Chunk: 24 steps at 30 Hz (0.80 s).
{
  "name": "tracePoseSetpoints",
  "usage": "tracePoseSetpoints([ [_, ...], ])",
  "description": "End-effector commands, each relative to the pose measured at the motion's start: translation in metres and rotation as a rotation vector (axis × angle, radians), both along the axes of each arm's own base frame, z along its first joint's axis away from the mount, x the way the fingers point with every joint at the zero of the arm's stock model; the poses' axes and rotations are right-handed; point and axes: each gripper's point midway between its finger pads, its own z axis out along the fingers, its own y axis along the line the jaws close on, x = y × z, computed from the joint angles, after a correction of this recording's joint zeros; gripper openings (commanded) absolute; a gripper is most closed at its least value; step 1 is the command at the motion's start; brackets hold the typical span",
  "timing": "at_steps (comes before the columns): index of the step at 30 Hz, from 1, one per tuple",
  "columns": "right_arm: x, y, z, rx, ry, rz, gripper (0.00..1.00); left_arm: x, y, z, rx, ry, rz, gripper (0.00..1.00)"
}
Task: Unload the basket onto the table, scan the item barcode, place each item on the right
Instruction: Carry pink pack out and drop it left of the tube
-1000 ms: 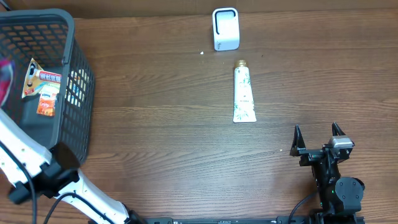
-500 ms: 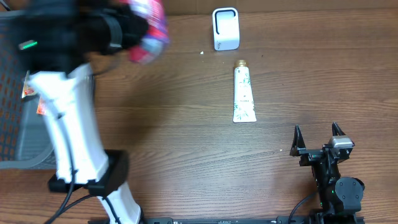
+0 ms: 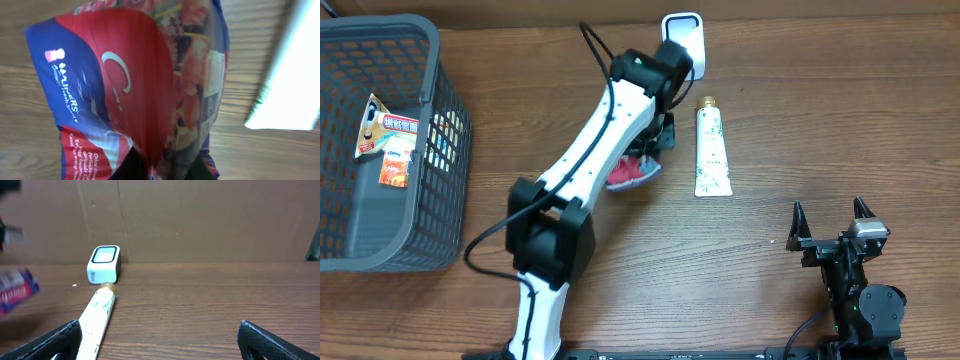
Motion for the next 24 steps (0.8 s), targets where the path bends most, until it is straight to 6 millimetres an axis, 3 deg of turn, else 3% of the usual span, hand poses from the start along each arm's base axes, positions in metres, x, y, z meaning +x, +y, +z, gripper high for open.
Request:
tracePoseSetpoints([
  [1, 0.000, -0.002, -0.002, -0.007, -0.003, -0.012, 1.00, -0.004, 0.005, -0.022, 0.046, 0.058, -0.006, 0.68],
  [3, 0.000, -0.002, -0.002, -0.007, -0.003, -0.012, 1.00, -0.006, 0.001, -0.019, 0.020, 0.074, -0.060, 0.81],
  [6, 0.000, -0.002, -0.002, -0.007, -0.003, -0.012, 1.00, 0.002, 0.007, 0.014, 0.003, 0.036, -0.052, 0.82],
  [9, 0.000, -0.002, -0.002, -0.007, -0.003, -0.012, 1.00, 0.018, 0.014, 0.072, -0.050, -0.075, -0.021, 0.80],
  [12, 0.000, -0.002, -0.002, -0.007, -0.003, -0.012, 1.00, 0.037, 0.024, 0.149, -0.146, -0.279, -0.033, 0.77],
  [15, 0.000, -0.002, -0.002, -0.007, -0.003, -0.012, 1.00, 0.046, 0.047, 0.208, -0.188, -0.469, 0.006, 0.75],
  [16, 0.000, -0.002, -0.002, -0.007, -0.003, -0.012, 1.00, 0.045, 0.064, 0.232, -0.196, -0.543, 0.037, 0.75],
  [17, 0.000, -0.002, -0.002, -0.007, -0.003, -0.012, 1.00, 0.044, 0.074, 0.244, -0.197, -0.578, 0.057, 0.75],
  [18, 0.000, -0.002, -0.002, -0.007, -0.003, -0.012, 1.00, 0.038, 0.099, 0.264, -0.188, -0.633, 0.107, 0.77],
  [20, 0.000, -0.002, -0.002, -0.007, -0.003, -0.012, 1.00, 0.030, 0.131, 0.284, -0.171, -0.691, 0.174, 0.82],
  [23, 0.000, -0.002, -0.002, -0.007, -0.003, -0.012, 1.00, 0.009, 0.208, 0.318, -0.100, -0.796, 0.352, 1.00],
  [24, 0.000, -0.002, -0.002, -0.007, -0.003, -0.012, 1.00, -0.001, 0.240, 0.326, -0.068, -0.824, 0.435, 1.00],
])
